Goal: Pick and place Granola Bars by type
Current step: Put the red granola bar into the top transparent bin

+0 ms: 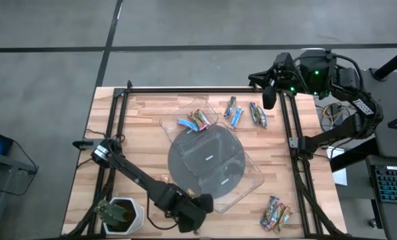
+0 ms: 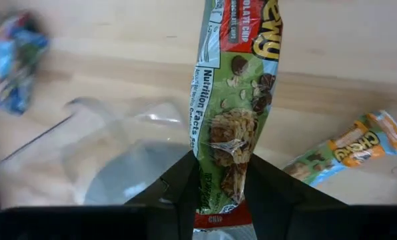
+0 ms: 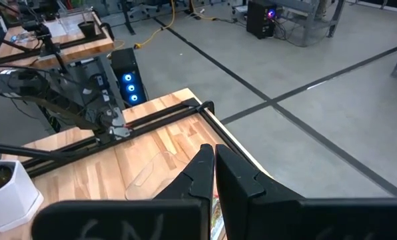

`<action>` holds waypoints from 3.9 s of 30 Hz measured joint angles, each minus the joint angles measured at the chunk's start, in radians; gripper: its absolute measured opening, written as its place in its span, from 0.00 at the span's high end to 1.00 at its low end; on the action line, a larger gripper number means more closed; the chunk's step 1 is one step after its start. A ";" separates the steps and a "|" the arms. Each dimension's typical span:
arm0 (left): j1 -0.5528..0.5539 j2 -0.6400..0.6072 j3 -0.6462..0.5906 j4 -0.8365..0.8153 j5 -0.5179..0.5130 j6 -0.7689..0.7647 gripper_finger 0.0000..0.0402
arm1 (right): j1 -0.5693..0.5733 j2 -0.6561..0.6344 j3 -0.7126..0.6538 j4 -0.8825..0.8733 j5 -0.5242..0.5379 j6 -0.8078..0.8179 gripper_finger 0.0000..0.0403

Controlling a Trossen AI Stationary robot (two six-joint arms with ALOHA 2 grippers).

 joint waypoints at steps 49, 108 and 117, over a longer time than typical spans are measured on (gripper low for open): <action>0.668 -0.418 -0.083 -0.183 -0.227 -0.780 0.77 | 0.000 -0.060 0.000 -0.076 -0.454 -0.209 0.98; 0.875 -0.412 -0.549 -0.013 0.070 -0.610 0.54 | 0.000 -0.061 0.000 -0.115 -0.417 -0.235 0.98; 0.841 -0.414 -0.439 -0.098 0.178 -0.704 0.62 | 0.000 -0.064 0.000 -0.147 -0.419 -0.232 0.98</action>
